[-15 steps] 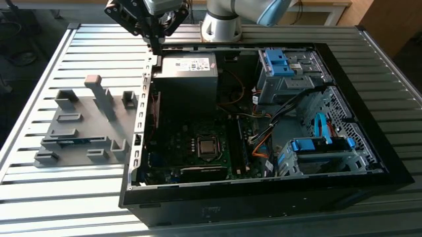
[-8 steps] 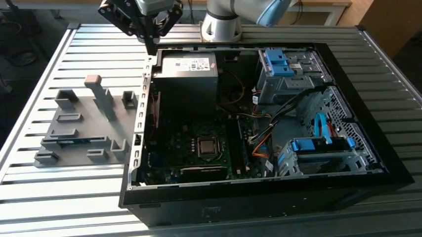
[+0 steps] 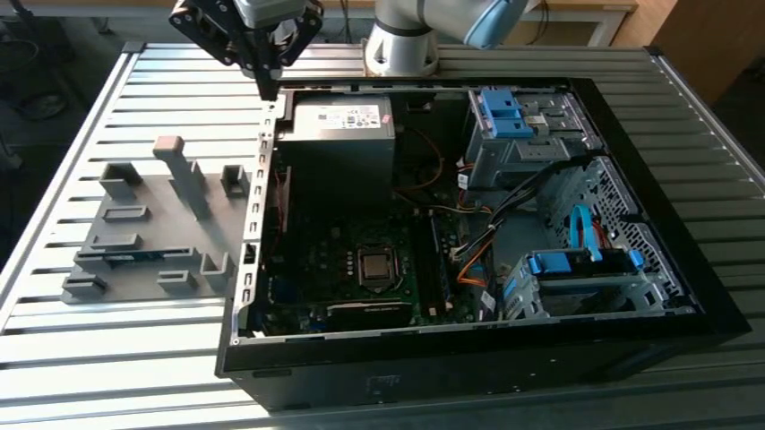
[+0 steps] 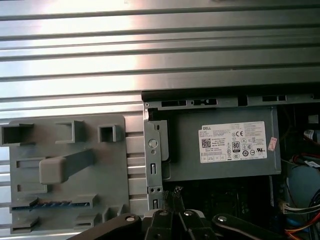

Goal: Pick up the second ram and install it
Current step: 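Reach for the second ram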

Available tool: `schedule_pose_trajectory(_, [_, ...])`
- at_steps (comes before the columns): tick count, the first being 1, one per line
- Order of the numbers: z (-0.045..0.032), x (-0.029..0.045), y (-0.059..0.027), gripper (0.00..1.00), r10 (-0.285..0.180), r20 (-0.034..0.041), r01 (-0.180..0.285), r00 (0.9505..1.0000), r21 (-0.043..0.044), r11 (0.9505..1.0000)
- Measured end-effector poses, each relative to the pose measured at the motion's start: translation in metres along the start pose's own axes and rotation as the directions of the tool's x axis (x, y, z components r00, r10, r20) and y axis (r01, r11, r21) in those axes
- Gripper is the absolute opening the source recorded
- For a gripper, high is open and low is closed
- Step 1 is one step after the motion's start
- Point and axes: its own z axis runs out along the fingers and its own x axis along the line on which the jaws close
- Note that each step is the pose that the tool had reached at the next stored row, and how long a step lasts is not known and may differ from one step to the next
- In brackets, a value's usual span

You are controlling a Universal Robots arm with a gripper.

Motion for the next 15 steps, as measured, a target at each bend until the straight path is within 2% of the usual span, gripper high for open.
schedule_pose_trajectory(15, [0.0001,0.0128,-0.0010,0.11,0.000,0.0000,0.000,1.0000,0.0000,1.0000])
